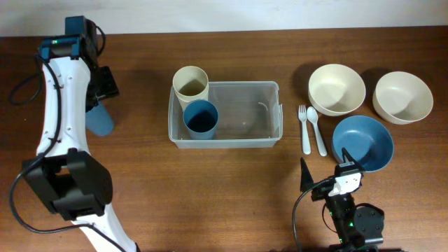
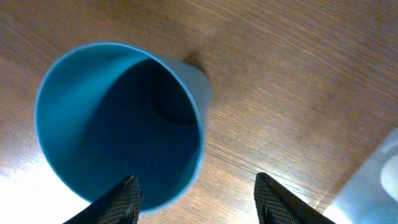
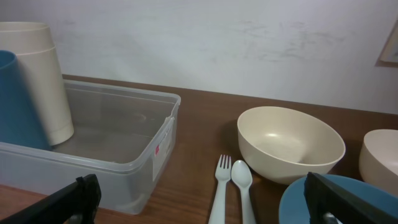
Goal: Pack container
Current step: 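Grasp the remaining blue cup with the left gripper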
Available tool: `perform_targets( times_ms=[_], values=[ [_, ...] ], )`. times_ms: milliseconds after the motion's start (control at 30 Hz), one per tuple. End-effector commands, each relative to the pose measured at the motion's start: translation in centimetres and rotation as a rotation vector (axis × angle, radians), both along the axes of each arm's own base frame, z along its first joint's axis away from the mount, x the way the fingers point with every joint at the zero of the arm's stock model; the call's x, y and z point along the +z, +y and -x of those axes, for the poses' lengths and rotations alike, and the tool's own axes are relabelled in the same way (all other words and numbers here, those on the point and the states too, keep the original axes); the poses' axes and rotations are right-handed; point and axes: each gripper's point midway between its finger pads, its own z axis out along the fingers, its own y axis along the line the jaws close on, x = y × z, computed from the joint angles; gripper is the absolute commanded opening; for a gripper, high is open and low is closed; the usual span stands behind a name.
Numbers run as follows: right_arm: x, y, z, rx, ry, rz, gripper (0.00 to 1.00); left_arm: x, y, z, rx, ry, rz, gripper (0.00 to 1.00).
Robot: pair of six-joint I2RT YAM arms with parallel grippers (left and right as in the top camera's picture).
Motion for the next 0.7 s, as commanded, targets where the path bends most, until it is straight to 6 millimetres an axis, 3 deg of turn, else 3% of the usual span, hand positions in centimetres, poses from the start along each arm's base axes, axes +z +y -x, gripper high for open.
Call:
perform_targets(
  times_ms=[0,233,500,567,667],
  values=[
    [-0.2,-0.1,0.0,-0.004,0.003,-0.002,0.99,-0.8,0.8,-0.2,0.022,0.008,0.009,0.60],
    [-0.2,-0.1,0.0,-0.004,0.003,-0.002,0.99,-1.7,0.9,-0.6,0.022,0.016,0.011,0.56],
    [-0.2,-0.1,0.0,-0.004,0.003,-0.001,0.99,-5.9,0.7,0.1,0.022,0.146,0.033,0.52],
    [-0.2,-0.1,0.0,-0.004,0.003,-0.002,0.99,-6.6,0.6,0.1,0.022,0.166,0.043,0.44],
    [-0.2,-0.1,0.0,-0.004,0.003,-0.002,0.99,-6.9,0.3,0.1,0.020,0.167,0.063,0.15]
  ],
)
